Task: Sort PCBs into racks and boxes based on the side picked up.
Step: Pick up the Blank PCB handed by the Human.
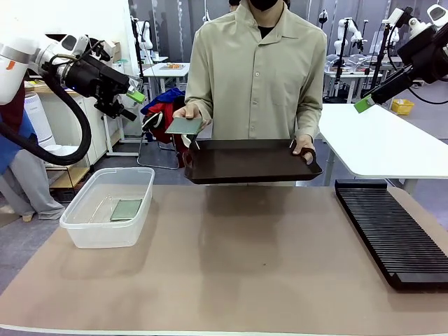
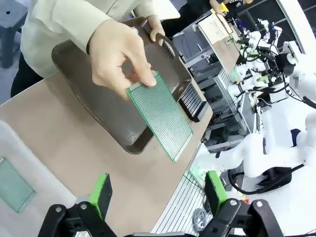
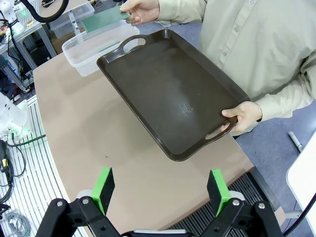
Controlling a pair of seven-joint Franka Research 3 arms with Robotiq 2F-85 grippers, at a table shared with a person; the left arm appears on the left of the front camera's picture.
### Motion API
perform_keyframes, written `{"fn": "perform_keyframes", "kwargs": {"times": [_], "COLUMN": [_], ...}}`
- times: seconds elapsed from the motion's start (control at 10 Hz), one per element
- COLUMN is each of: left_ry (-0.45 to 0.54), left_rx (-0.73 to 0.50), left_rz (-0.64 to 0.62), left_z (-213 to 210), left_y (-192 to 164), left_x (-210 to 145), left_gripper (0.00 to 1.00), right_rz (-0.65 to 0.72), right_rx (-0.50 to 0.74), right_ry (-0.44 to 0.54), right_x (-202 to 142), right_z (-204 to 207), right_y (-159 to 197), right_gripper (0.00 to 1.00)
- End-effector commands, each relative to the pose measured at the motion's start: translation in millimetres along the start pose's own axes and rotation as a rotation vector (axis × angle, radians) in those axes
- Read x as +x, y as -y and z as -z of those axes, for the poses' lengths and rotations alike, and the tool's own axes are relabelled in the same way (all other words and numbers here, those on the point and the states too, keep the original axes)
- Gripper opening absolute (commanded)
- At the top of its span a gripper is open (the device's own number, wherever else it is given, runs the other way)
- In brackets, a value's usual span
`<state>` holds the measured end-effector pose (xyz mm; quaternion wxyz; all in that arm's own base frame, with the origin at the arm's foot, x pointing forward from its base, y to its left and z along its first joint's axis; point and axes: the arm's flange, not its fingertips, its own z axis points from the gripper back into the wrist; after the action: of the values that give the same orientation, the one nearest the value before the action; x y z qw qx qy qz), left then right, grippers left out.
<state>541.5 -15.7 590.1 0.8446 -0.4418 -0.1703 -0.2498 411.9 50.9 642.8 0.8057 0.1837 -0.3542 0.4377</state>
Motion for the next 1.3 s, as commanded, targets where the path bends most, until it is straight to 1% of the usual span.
{"fn": "perform_keyframes", "kwargs": {"times": [0.0, 0.2, 0.3, 0.4, 0.5, 0.7, 0.9, 1.1, 1.2], "left_ry": [-0.031, -0.031, -0.02, -0.015, 0.008, 0.068, 0.039, 0.019, 0.003], "left_rx": [0.026, 0.026, 0.016, -0.109, -0.166, -0.236, -0.295, -0.322, -0.357], "left_rz": [0.055, 0.055, 0.03, -0.101, -0.16, -0.265, -0.375, -0.417, -0.433], "left_z": [-1, -1, 1, 16, 24, 34, 52, 65, 69], "left_y": [10, 10, 11, 1, -9, -25, -39, -52, -60], "left_x": [-5, -5, 1, 6, 8, 12, 8, 10, 13], "left_gripper": [1.0, 1.0, 1.0, 1.0, 1.0, 1.0, 1.0, 1.0, 1.0], "right_rz": [-0.001, -0.001, -0.001, -0.001, -0.001, -0.001, -0.001, -0.001, -0.001], "right_rx": [0.004, 0.004, 0.004, 0.004, 0.004, 0.004, 0.004, 0.004, 0.004], "right_ry": [0.008, 0.008, 0.008, 0.008, 0.008, 0.008, 0.008, 0.008, 0.008], "right_x": [0, 0, 0, 0, 0, 0, 0, 0, 0], "right_z": [2, 2, 2, 2, 2, 2, 2, 2, 2], "right_y": [0, 0, 0, 0, 0, 0, 0, 0, 0], "right_gripper": [1.0, 1.0, 1.0, 1.0, 1.0, 1.0, 1.0, 1.0, 1.0]}}
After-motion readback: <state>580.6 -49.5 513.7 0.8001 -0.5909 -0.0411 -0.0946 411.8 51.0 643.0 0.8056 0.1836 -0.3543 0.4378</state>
